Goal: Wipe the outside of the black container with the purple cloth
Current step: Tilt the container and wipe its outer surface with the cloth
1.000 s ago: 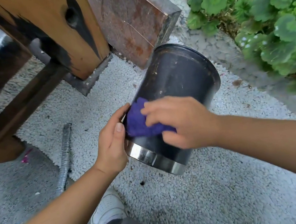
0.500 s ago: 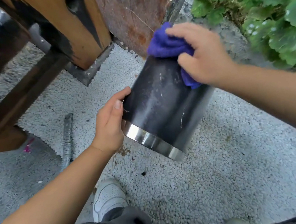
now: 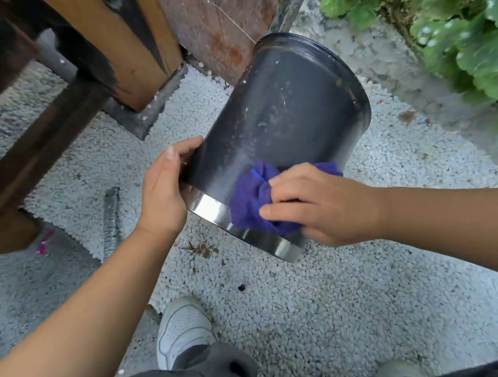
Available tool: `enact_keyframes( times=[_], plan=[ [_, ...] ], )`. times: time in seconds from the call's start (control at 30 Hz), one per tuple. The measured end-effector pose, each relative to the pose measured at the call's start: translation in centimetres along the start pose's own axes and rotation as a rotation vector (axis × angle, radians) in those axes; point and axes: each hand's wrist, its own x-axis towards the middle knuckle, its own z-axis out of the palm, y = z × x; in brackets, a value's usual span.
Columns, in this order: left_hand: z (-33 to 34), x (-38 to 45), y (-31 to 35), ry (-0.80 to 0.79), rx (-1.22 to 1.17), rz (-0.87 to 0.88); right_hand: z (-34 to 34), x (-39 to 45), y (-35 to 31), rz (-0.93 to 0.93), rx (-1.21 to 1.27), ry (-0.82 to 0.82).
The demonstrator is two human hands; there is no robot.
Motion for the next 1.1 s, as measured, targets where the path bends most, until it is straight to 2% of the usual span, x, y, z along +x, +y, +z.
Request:
enact_keyframes(
  times=[0.1, 0.17, 0.2, 0.23, 0.3, 0.37, 0.43, 0.5, 0.57, 0.63, 0.73, 0.8, 0.93, 1.1],
  plan=[
    [-0.5, 0.7, 0.3, 0.019, 0.040, -0.057, -0.3, -1.9, -0.3, -0.012, 0.015, -0.145],
    [-0.6, 0.9, 0.6, 0.023, 0.070, -0.075, -1.1, -2.8, -0.4, 0.085, 0.102, -0.234],
    [-0.6, 1.0, 0.7, 0.031, 0.079, -0.076, -1.6, -3.1, -0.4, 0.189, 0.174, -0.237],
    [-0.5, 1.1, 0.8, 0.045, 0.084, -0.080, -2.3, -3.1, -0.4, 0.326, 0.255, -0.188],
    [-0.4, 1.1, 0.8, 0.095, 0.079, -0.101, -3.9, -2.7, 0.0, 0.568, 0.373, 0.062],
    [-0.3, 1.1, 0.5, 0.151, 0.073, -0.117, -5.8, -1.3, 1.1, 0.730, 0.417, 0.324],
    [-0.2, 1.1, 0.4, 0.210, 0.063, -0.145, -7.6, 0.7, 3.2, 0.849, 0.481, 0.500],
    [-0.2, 1.1, 0.3, 0.234, 0.066, -0.171, -9.0, 3.0, 5.3, 0.943, 0.597, 0.605],
    [-0.3, 1.3, 0.2, 0.244, 0.061, -0.210, -9.7, 5.2, 6.8, 0.998, 0.533, 0.573],
    [-0.1, 1.3, 0.2, 0.270, 0.021, -0.242, -9.4, 7.1, 7.5, 0.960, 0.322, 0.421],
    [0.1, 1.4, 0.2, 0.305, -0.044, -0.261, -7.7, 9.6, 6.9, 0.776, 0.048, 0.181],
    [0.2, 1.5, 0.3, 0.321, -0.100, -0.276, -6.4, 10.3, 6.0, 0.682, -0.041, 0.091],
    [0.4, 1.5, 0.3, 0.325, -0.143, -0.264, -4.7, 9.7, 3.6, 0.485, -0.059, 0.022],
    [-0.1, 1.6, 0.2, 0.265, -0.063, -0.242, -2.4, 7.3, 0.1, 0.256, 0.097, -0.020]
  ],
)
